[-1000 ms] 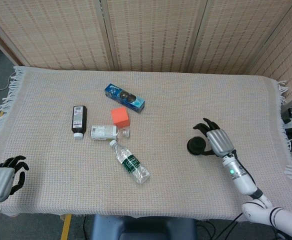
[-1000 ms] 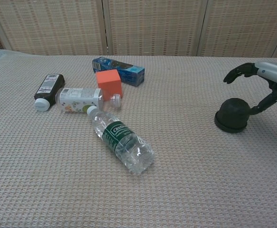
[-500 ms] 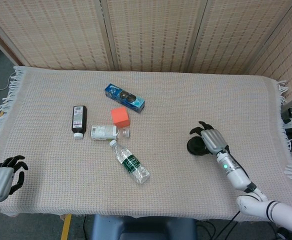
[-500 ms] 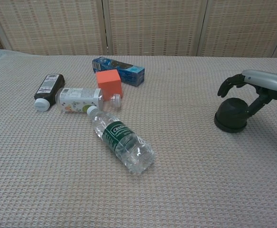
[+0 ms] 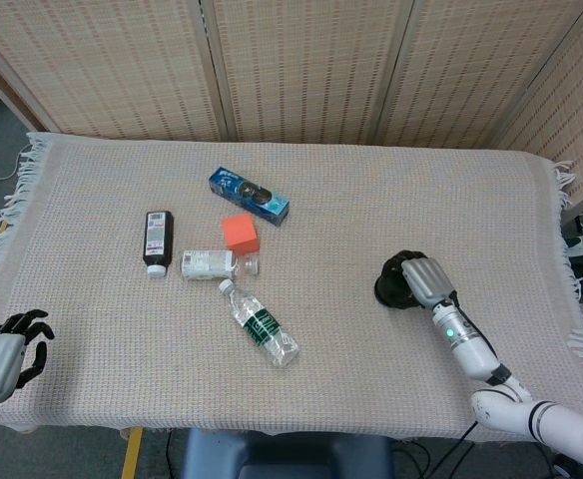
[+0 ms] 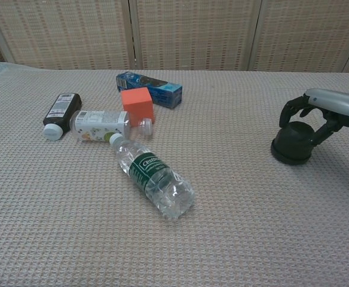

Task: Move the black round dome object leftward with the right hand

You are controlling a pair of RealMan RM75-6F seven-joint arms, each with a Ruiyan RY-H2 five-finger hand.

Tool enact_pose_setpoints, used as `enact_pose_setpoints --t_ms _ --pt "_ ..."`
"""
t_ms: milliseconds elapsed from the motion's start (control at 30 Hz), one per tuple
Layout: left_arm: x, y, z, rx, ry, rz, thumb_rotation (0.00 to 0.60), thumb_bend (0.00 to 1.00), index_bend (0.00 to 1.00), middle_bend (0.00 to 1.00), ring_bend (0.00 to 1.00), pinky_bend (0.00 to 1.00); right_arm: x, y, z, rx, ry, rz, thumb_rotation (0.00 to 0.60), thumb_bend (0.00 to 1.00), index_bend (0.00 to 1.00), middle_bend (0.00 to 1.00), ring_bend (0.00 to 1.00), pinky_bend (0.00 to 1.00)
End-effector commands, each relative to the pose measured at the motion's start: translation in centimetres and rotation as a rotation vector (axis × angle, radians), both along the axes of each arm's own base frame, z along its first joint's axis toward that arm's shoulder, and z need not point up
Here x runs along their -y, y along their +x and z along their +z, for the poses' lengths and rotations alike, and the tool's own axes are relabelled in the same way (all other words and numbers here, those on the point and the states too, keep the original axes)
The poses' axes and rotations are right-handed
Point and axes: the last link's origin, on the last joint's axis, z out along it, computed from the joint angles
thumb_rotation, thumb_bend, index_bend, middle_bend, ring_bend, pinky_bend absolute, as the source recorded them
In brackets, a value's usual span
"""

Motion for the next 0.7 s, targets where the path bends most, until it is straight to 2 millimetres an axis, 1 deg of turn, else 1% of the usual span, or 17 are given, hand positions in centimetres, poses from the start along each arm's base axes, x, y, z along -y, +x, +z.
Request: enact_pose_setpoints --t_ms 33,100,200,333,433,700 --pt "0.00 -0.01 0.03 0.001 0.001 0.000 0.600 0.60 0.49 0.26 0.27 0.47 -0.04 -0.12 0.00 -0.009 -0.012 0.006 0.600 0.40 0.57 0.47 0.26 0.27" --pt "0.00 -0.01 0.06 0.001 0.003 0.000 0.600 0.60 0.49 0.26 0.27 0.47 -0.06 -0.24 -0.02 -0.017 -0.017 0.007 0.600 0.43 0.58 0.48 0.28 0.28" --pt "0.00 -0.01 0.11 0.003 0.005 0.001 0.600 0.60 0.49 0.26 0.27 0.47 -0.07 -0.41 -0.14 -0.025 -0.021 0.002 0.600 0.45 0.58 0.48 0.28 0.30" --pt "-0.01 -0.01 0.16 0.004 0.006 0.001 0.600 0.60 0.49 0.26 0.27 0.47 0.02 -0.54 -0.29 -0.031 -0.028 -0.005 0.600 0.45 0.58 0.48 0.30 0.36" --pt "-0.03 -0.03 0.19 0.004 0.007 0.002 0.600 0.60 0.49 0.26 0.27 0.47 0.13 -0.56 -0.35 -0.032 -0.038 -0.007 0.600 0.45 0.59 0.49 0.31 0.39" --pt "-0.02 -0.05 0.26 0.007 0.010 0.002 0.600 0.60 0.49 0.26 0.27 0.47 0.22 -0.37 -0.27 -0.024 -0.088 0.007 0.600 0.48 0.67 0.56 0.40 0.51"
